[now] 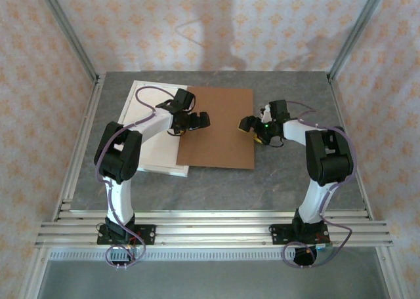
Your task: Put the photo into the frame
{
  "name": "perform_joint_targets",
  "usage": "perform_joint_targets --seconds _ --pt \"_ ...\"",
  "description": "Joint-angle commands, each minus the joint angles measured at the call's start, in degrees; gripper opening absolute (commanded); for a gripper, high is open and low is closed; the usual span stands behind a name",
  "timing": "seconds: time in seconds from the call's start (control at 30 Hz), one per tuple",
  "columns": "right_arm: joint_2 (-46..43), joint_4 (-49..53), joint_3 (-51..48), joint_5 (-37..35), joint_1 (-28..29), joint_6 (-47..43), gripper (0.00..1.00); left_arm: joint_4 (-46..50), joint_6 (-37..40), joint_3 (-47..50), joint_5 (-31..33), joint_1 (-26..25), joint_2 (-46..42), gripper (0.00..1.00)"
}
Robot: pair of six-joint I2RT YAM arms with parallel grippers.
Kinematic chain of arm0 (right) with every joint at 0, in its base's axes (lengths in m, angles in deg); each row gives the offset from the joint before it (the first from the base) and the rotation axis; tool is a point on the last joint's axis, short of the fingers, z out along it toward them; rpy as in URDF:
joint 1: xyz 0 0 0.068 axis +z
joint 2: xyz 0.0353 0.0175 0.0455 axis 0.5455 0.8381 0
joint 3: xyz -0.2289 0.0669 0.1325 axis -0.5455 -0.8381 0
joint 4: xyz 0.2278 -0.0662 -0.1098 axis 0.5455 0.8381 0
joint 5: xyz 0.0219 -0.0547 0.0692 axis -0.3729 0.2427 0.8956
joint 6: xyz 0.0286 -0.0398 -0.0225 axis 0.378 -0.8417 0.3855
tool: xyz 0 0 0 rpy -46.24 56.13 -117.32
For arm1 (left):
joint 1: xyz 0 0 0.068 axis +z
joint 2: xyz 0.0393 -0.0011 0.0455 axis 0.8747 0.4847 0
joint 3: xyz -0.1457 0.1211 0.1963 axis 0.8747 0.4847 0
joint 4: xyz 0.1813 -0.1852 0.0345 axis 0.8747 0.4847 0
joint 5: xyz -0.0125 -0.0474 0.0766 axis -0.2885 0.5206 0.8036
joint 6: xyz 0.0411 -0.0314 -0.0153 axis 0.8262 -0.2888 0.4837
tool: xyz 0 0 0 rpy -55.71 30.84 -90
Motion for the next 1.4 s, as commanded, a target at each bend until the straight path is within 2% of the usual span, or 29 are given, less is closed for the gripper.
perform_joint_targets --seconds 0.0,0.2,0.4,0.47,0.63,0.77,0.87,0.97,1.0,1.17,1.37 --pt "-0.8 3.2 0.0 -6.0 -0.2 -2.5 0.91 0.3 -0.2 3.2 0.6 1.5 3.9 1.00" --pt "0.3 1.4 -0.4 -2.4 -0.2 -1.7 0.89 -0.5 -0.2 3.3 0.1 1.6 4.2 1.00" --pt "1.1 -6.0 -1.7 6.2 -0.2 2.3 0.77 -0.2 -0.2 3.1 -0.3 1.6 3.8 1.00" --pt "1.0 -7.9 -1.9 8.3 -0.3 3.7 0.70 -0.1 -0.2 3.0 -0.3 1.5 3.8 1.00" --pt "0.8 -12.5 -2.5 12.8 -0.7 7.3 0.46 0.2 -0.2 2.7 -0.5 1.5 3.2 1.00" --pt "0.4 -13.5 -2.6 14.2 -1.2 10.4 0.35 1.2 -0.2 1.9 -0.1 1.6 2.2 1.00" --pt "-0.1 -14.5 -1.9 16.5 -1.4 13.6 0.23 0.7 -0.1 1.1 0.1 1.6 0.4 1.00" --pt "-2.8 -15.3 -1.8 17.5 -1.3 15.7 0.03 1.7 -0.2 -1.8 0.3 2.4 -1.4 1.00" --pt "-4.0 -14.3 -1.3 17.6 -1.3 15.7 0.00 2.3 -0.2 -3.3 0.2 3.1 -2.1 1.00" --pt "-9.4 -13.5 0.8 19.7 -1.4 18.6 0.00 4.0 0.3 -9.0 -0.7 8.6 -3.6 1.00" --pt "-13.2 -7.7 6.5 16.3 -1.3 23.0 0.00 2.8 -1.0 -9.9 -2.0 20.4 -6.2 1.00"
